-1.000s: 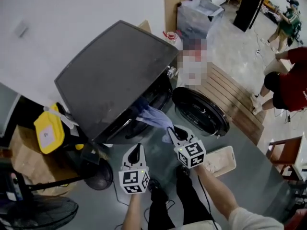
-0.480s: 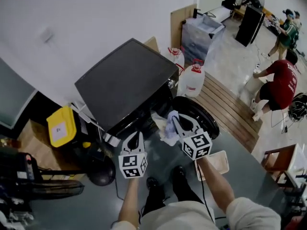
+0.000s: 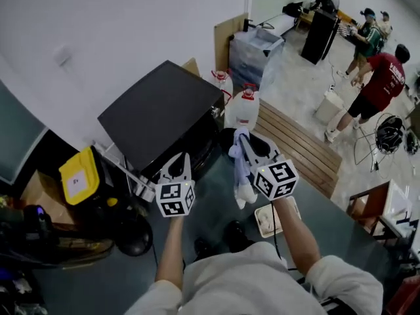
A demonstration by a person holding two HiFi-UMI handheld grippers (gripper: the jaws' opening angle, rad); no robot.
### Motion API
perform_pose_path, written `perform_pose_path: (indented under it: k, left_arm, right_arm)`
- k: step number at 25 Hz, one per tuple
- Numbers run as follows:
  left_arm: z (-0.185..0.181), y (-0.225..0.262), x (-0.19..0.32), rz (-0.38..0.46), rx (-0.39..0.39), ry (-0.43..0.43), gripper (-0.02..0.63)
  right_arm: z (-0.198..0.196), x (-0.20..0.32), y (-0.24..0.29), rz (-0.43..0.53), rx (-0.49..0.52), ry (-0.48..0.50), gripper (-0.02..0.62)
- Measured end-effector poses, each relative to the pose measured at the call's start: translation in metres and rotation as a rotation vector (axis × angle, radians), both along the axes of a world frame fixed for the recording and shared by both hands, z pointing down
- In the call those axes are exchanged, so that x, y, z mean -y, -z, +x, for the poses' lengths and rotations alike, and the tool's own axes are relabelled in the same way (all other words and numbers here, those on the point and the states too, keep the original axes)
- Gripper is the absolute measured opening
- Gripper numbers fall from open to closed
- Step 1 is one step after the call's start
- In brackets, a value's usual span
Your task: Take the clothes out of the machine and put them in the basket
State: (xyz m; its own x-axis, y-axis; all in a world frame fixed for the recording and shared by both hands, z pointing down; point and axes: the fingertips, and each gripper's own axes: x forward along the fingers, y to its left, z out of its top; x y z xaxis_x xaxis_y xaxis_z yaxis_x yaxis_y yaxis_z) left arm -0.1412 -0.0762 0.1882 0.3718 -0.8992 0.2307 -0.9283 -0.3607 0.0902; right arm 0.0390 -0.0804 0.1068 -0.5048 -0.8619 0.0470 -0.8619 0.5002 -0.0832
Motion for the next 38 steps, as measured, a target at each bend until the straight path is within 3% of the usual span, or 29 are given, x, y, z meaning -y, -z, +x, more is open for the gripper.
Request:
perform_pose_path:
  k: [12, 29, 38]
  left_arm:
    - [0.096, 0.021, 0.009, 0.029, 0.015, -0.267, 0.018]
    - [0.28, 0.023, -0.046, 0.06, 0.051, -0.699, 0.018]
    - [0.372, -0.003, -0.095, 0.002, 0.06, -0.891, 0.018]
  right_arm:
    - [0.089, -0.058, -0.006, -0.015, -0.026, -0.245, 0.057]
    - [0.232, -0.178, -0.012, -0.019, -0.04, -0.659, 0.055]
    - [0.312, -0.245, -0.033, -0.072, -0.031, -0.863, 0.057]
